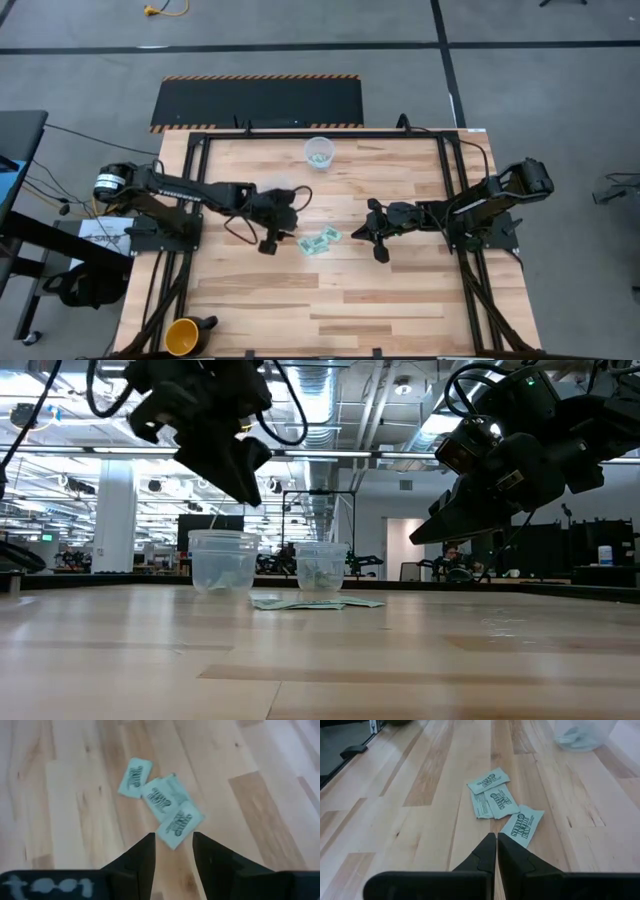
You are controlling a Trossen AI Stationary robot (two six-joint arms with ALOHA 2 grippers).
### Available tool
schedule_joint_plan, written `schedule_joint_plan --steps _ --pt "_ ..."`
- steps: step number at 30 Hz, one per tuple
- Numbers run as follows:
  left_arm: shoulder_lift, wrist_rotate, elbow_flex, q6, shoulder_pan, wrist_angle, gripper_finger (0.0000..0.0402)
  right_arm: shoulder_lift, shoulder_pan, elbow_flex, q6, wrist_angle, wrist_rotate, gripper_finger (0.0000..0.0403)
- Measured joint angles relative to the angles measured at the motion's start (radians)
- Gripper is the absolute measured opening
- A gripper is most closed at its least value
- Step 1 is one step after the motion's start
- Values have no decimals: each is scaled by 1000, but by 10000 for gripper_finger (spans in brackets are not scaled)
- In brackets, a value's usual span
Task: Pick and place items into bin
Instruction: Put the stevia packet into the bottom transparent bin
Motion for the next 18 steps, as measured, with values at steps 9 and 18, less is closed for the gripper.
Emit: schedule_joint_plan --steps 9,18 --pt "93 -13 2 44 -60 22 122 0 0 0 0 2 0 10" --pt "311 -43 1 60 -60 48 152 0 0 0 9 1 0 10"
